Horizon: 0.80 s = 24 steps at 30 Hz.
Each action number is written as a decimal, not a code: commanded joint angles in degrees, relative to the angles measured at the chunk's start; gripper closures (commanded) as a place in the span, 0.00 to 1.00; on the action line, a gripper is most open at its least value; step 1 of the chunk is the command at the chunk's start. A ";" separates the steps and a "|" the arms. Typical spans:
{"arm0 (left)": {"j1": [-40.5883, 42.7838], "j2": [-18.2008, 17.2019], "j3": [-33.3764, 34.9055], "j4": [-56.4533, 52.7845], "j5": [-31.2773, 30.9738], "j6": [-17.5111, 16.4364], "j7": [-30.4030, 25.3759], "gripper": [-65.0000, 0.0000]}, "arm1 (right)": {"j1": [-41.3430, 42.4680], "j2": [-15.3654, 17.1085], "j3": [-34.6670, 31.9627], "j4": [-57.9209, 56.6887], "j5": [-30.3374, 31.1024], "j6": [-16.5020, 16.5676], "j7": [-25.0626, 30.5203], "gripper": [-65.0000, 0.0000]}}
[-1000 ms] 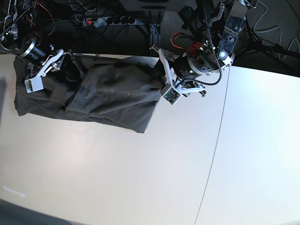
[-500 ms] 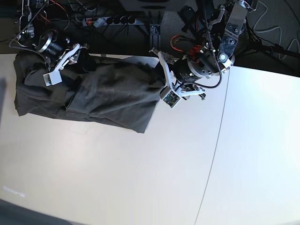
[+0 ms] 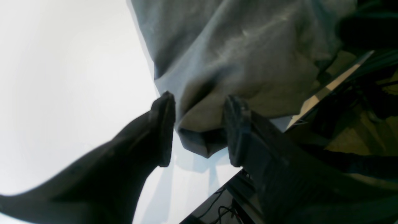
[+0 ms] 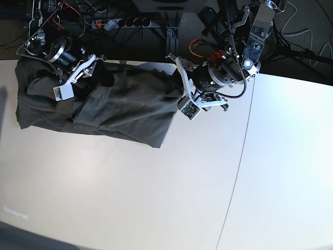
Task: Fold the T-shirt properly
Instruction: 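Lift the other strip end with the right gripper and fold it toward the left gripper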
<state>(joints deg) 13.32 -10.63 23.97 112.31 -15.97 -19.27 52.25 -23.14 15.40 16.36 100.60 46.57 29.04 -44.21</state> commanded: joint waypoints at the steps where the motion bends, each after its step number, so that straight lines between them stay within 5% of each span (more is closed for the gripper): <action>1: -0.46 0.00 -0.04 0.85 -0.52 0.39 -0.98 0.55 | -0.02 0.61 0.22 0.81 0.76 4.42 1.62 0.61; 4: -0.48 0.00 -0.04 0.85 -0.52 0.39 -0.98 0.55 | -0.07 0.61 0.11 0.81 0.74 4.42 2.23 0.71; 9: -0.48 0.00 -0.04 0.85 -0.52 0.39 -0.98 0.55 | -0.09 0.61 0.11 0.81 0.74 4.42 2.45 1.00; 24: -0.96 -0.02 -0.04 0.85 0.85 0.39 -1.01 0.55 | -0.09 3.45 1.18 0.90 -1.51 4.42 3.72 1.00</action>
<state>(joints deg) 12.84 -10.63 23.97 112.31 -14.94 -19.27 52.25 -23.31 17.98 16.97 100.60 44.07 29.02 -41.58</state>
